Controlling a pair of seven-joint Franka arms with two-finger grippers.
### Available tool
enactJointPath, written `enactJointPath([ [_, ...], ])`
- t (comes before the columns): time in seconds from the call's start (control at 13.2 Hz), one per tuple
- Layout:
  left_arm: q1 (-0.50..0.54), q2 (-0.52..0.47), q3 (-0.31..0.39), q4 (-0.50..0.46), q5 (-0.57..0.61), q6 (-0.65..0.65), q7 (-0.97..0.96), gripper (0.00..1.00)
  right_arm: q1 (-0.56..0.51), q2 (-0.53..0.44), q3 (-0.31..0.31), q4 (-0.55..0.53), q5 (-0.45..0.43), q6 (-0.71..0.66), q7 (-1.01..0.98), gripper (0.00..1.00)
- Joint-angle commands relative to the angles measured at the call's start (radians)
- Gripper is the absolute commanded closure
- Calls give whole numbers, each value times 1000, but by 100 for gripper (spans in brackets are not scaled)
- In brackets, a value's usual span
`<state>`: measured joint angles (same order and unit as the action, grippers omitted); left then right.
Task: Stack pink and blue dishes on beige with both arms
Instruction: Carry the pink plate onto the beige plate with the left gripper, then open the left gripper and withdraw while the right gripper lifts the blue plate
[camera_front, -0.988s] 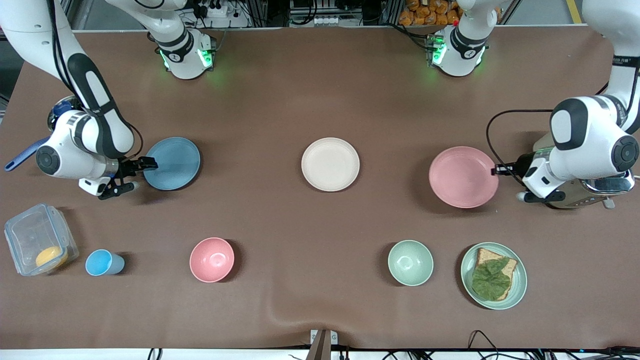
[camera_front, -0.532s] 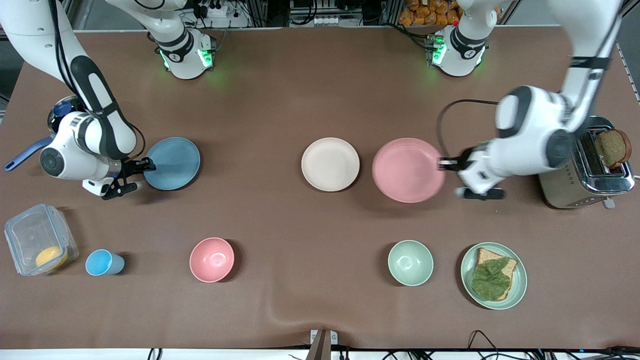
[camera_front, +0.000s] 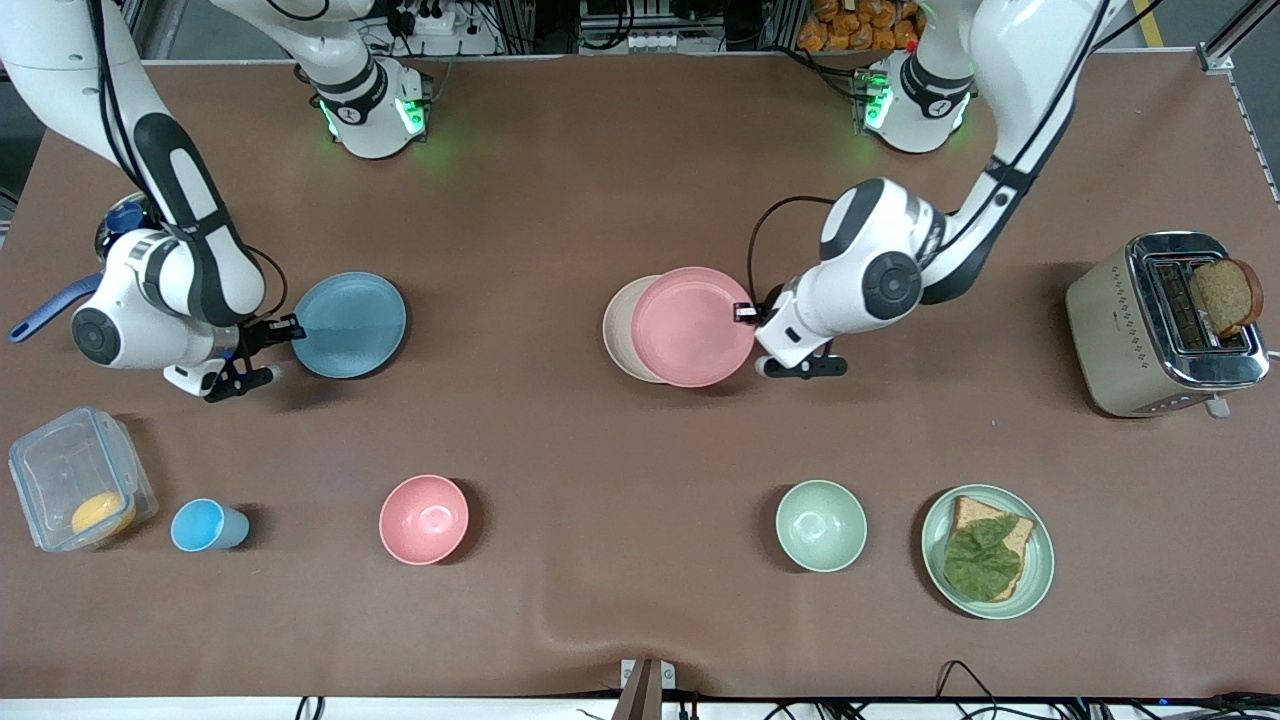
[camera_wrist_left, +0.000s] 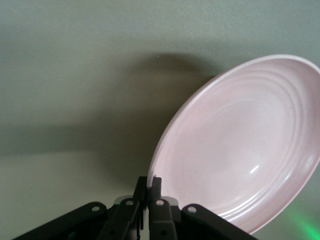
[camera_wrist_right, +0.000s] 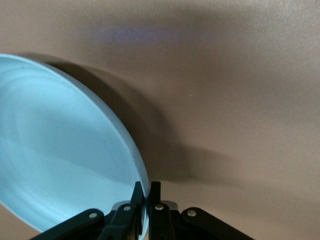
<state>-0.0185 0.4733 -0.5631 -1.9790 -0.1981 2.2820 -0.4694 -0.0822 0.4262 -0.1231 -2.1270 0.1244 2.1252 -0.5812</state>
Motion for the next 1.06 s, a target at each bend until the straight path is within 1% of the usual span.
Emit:
enactJointPath([
  [0.0,-35,27,2,-20,-17,85,-27,100,-1,20,0,94,18,-88,-12,100],
  [0.08,-50,33,2,-27,-17,111,-47,100,1,22,-1,123,18,-132,-9,100],
  [0.23,-83,47,2,-32,-17,122,-64,100,1,26,-1,156,18,-172,-5,100],
  [0.38,-83,64,3,-32,-15,125,-63,100,1,28,0,174,18,-201,-5,100],
  [0.68,-81,62,2,-41,-15,128,-63,100,13,28,-1,229,18,-277,4,100],
  [0.91,-83,65,2,-46,-15,143,-63,100,16,29,-1,278,20,-356,7,100],
  [0.99,-84,67,3,-50,-15,152,-63,100,18,29,-1,291,33,-370,20,100],
])
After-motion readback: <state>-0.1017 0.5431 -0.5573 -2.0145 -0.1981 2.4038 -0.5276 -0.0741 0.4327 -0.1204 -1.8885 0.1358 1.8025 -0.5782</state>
